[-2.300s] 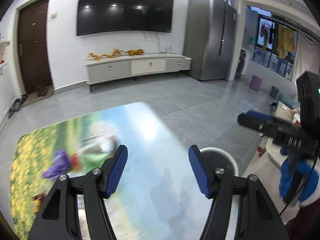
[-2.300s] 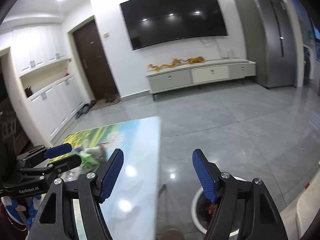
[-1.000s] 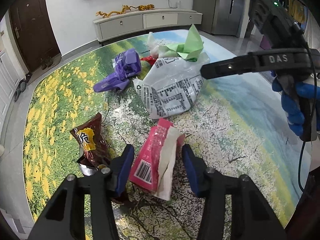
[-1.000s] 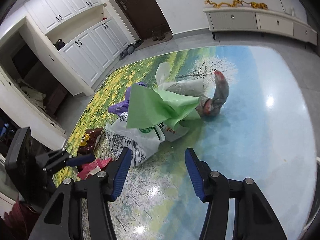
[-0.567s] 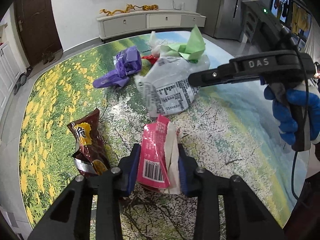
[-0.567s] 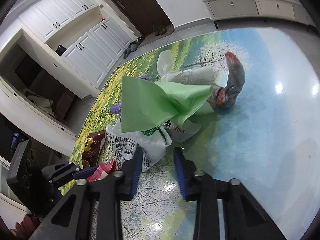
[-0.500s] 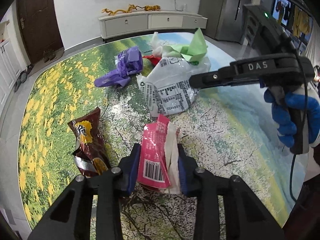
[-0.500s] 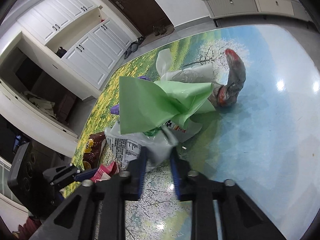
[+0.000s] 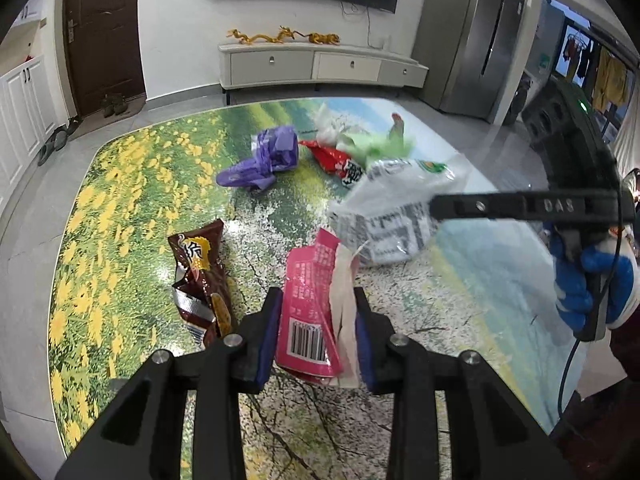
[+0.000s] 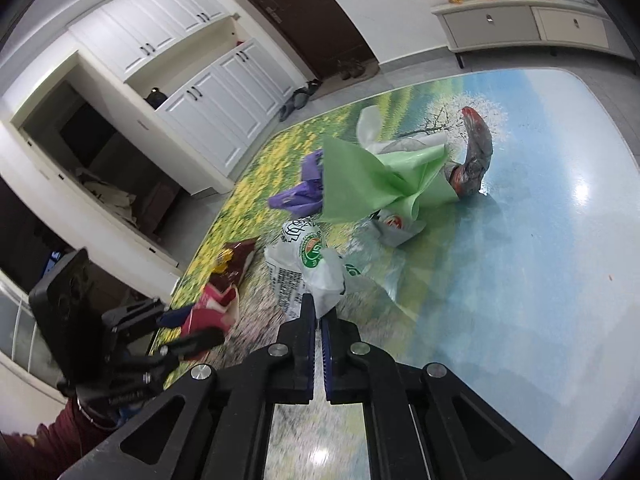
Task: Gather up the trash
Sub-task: 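Carry both items over the bin and open both tools to drop them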
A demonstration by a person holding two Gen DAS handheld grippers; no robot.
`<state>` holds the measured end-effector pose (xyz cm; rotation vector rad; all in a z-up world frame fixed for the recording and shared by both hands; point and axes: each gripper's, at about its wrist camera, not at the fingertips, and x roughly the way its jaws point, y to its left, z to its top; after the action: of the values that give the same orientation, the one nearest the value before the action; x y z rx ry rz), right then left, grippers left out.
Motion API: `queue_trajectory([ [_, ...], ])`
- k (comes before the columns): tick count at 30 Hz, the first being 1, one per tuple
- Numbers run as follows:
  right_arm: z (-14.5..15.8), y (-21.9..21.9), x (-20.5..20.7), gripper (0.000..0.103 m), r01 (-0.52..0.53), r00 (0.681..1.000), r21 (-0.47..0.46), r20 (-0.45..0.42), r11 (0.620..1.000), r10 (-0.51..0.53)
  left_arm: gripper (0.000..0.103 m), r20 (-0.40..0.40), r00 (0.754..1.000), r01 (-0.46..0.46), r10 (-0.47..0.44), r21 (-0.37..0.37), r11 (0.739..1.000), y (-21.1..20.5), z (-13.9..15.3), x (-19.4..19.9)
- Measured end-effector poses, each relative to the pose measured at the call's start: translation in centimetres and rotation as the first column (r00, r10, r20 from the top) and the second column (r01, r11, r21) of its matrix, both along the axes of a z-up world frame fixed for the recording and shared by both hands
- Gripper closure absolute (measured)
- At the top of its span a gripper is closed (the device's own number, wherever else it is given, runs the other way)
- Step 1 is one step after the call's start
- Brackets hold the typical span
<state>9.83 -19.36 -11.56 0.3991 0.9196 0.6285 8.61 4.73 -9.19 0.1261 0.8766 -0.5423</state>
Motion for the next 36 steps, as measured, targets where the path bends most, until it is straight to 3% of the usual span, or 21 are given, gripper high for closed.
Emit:
queue_trajectory([
  [12,2.8,-4.9,-4.6,0.100,0.083,0.995,0.080,0.055,0.993,-0.088,0.071,0.019,0.999,-0.028,0.030,-0.061,0.998,-1.3,2.5,-0.8],
  [21,3.7,-12.2,-7.8,0.100,0.242,0.962,0.151,0.090,0.959,-0.257,0.071,0.033,0.999,0.024,-0.022,-0.070,0.997,-6.8,4.3,-0.3],
  [28,2.5,-20.4,-11.8,0.100,0.425,0.892,0.182,0.086,0.887,-0.445,0.071,0.014,0.992,0.126,-0.125,-0.087,0.988,-14.7,5.0,0.2],
  [36,0.4,-28.7,-15.2,0.100,0.620,0.772,0.144,0.063,0.772,-0.632,0.071,-0.029,0.963,0.266,-0.269,-0.076,0.961,-26.8,4.6,1.0],
])
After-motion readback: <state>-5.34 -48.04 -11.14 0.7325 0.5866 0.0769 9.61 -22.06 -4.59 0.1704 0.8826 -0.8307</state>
